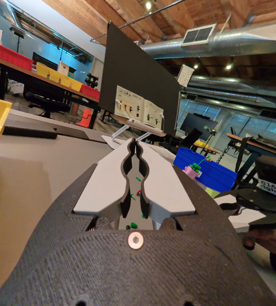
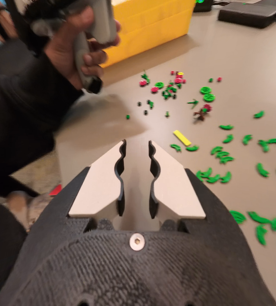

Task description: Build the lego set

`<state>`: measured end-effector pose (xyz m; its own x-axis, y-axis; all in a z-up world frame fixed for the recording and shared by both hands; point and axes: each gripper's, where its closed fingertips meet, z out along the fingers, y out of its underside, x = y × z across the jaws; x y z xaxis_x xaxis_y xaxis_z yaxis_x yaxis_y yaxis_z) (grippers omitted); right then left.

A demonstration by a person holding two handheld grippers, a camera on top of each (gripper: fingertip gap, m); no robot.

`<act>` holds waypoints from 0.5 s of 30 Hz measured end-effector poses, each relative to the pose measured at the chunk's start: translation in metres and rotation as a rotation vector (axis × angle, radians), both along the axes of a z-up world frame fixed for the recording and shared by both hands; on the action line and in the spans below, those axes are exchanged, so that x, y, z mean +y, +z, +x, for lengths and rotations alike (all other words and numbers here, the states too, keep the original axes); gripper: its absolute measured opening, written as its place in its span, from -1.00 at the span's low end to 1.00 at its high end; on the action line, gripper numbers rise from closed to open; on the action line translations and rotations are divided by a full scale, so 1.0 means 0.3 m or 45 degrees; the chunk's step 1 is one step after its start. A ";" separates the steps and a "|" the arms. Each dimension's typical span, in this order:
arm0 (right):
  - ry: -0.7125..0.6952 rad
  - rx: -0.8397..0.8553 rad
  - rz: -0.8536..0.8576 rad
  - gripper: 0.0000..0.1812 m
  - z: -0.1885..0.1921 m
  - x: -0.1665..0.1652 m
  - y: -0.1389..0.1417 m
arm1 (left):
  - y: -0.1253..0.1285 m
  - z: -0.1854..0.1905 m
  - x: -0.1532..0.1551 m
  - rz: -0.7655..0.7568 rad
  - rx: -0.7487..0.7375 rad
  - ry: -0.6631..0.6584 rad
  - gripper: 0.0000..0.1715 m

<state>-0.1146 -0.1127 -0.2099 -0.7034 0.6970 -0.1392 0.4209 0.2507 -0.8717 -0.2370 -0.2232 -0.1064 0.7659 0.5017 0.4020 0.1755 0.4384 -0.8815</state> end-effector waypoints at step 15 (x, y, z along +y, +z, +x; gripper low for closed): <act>-0.188 -0.061 0.295 -0.74 -0.361 0.047 -0.125 | -0.010 0.024 0.074 0.051 -0.006 -0.071 -1.00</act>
<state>-0.2230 -0.0986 -0.2473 -0.5883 0.8086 0.0054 0.5070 0.3741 -0.7765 -0.2297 -0.2009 -0.1093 0.7900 0.4419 0.4249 0.2048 0.4630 -0.8624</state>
